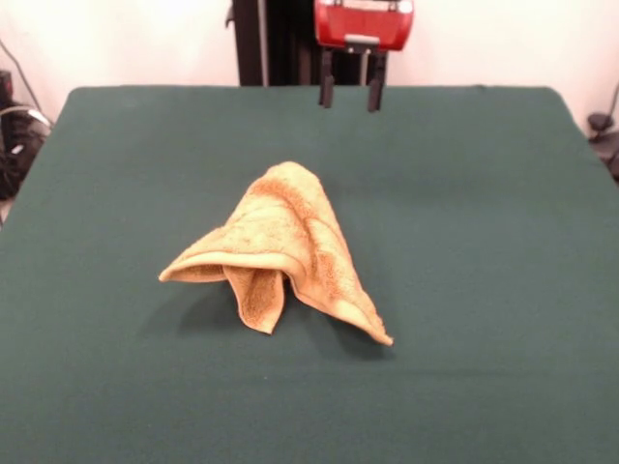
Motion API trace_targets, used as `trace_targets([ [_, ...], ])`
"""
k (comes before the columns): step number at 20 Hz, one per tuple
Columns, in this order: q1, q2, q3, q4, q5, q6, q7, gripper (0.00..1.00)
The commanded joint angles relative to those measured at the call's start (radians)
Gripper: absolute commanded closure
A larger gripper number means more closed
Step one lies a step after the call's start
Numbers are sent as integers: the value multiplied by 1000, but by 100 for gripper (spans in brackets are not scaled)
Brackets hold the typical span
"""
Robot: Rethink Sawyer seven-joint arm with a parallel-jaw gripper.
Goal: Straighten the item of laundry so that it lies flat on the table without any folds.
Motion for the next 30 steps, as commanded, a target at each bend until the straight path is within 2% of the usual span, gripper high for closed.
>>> trace_targets([
  [1, 28, 157, 129, -69, 22, 20, 167, 0],
  [5, 34, 259, 131, -120, 29, -81, 199, 0],
  [13, 49, 361, 92, -190, 42, -178, 212, 0],
  [15, 56, 364, 71, -189, 53, -187, 216, 0],
  [18, 69, 324, 27, -168, 61, -157, 202, 0],
  [20, 54, 312, 38, -159, 51, -124, 190, 0],
  [30, 64, 295, 34, -155, 54, -122, 193, 0],
])
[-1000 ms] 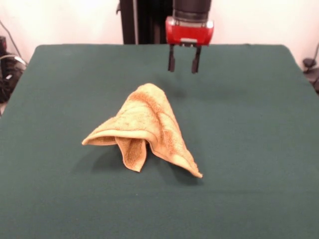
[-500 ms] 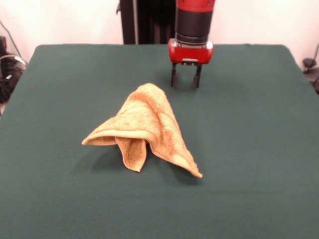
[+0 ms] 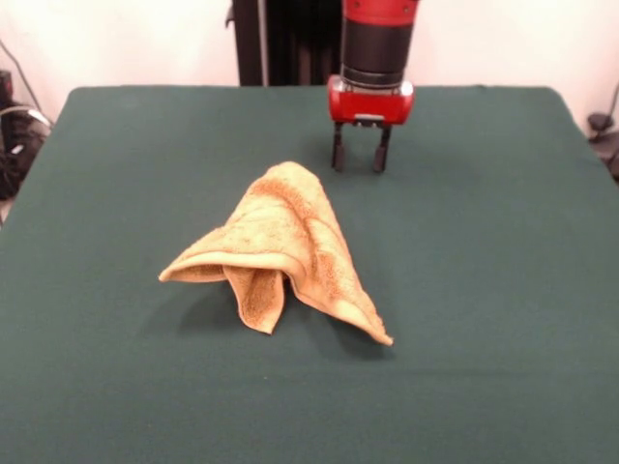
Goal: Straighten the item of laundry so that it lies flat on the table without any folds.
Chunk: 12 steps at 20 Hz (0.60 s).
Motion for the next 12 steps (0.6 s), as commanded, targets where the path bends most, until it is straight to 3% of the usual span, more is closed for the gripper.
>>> trace_targets([
  [1, 39, -20, 39, -60, 57, 10, 195, 0],
  [5, 75, -73, 19, -47, 78, 69, 191, 0],
  [12, 107, -153, -16, -95, 113, 303, 154, 0],
])
